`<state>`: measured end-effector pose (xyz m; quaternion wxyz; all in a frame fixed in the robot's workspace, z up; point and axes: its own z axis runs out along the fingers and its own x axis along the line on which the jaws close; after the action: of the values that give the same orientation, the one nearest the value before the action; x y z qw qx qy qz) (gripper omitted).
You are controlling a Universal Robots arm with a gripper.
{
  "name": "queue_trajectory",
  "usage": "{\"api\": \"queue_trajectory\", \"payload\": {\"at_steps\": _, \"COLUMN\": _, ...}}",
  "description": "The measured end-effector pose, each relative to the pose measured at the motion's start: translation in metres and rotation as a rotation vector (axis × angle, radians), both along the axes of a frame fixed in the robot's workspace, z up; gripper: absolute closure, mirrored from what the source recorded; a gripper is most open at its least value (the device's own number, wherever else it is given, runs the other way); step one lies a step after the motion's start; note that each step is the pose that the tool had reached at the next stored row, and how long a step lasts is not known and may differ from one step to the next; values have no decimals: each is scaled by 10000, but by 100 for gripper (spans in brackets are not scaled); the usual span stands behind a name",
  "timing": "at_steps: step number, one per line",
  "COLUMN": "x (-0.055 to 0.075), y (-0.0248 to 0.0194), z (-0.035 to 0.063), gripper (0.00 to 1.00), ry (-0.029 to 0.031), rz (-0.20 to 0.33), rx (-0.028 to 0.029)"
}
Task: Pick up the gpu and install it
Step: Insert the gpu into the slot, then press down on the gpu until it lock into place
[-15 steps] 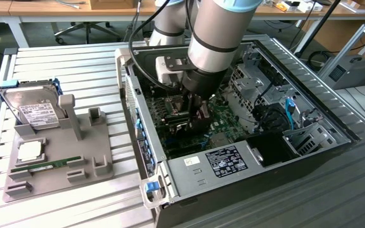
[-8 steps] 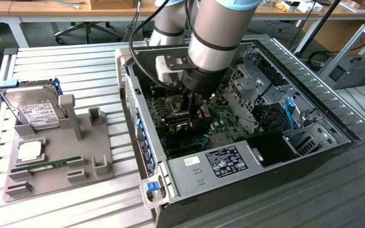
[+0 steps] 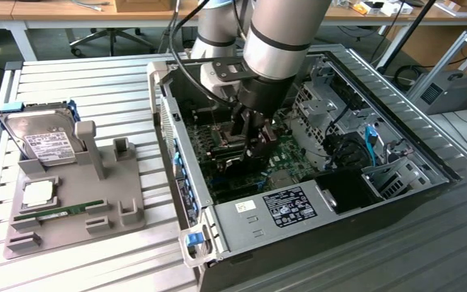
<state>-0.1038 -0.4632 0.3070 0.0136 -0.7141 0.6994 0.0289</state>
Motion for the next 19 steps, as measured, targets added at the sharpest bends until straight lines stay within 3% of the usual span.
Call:
{"api": "queue_trajectory", "payload": {"at_steps": 9, "x": 0, "y": 0, "z": 171, "gripper": 38, "ry": 1, "rz": 0, "rx": -1}}
{"api": "queue_trajectory", "payload": {"at_steps": 19, "x": 0, "y": 0, "z": 191, "gripper": 38, "ry": 0, "rz": 0, "rx": 0}}
